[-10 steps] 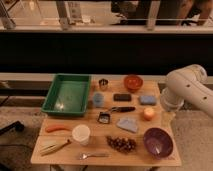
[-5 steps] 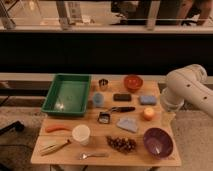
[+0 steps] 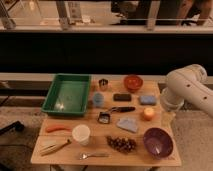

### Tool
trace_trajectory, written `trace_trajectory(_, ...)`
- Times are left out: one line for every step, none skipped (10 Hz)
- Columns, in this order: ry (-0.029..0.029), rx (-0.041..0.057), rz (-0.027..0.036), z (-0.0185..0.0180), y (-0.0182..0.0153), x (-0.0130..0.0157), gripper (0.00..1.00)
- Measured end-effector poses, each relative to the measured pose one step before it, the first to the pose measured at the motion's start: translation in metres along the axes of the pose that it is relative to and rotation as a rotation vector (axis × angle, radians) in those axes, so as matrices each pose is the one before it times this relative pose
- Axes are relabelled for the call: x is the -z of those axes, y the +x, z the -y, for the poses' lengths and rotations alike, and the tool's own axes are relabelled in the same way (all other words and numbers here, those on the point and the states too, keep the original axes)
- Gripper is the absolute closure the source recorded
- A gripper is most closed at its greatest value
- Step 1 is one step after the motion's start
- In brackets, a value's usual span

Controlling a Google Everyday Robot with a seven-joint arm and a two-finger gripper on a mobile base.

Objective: Place brush in table surface

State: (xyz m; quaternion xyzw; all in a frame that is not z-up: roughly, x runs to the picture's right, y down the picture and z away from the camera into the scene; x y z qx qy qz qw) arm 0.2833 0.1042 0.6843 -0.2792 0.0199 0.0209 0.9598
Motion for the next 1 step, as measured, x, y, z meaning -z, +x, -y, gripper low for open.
trace_trajectory(-0.00008, -0.00007, 0.00008, -0.00002, 0.00004, -0.00007, 0.2)
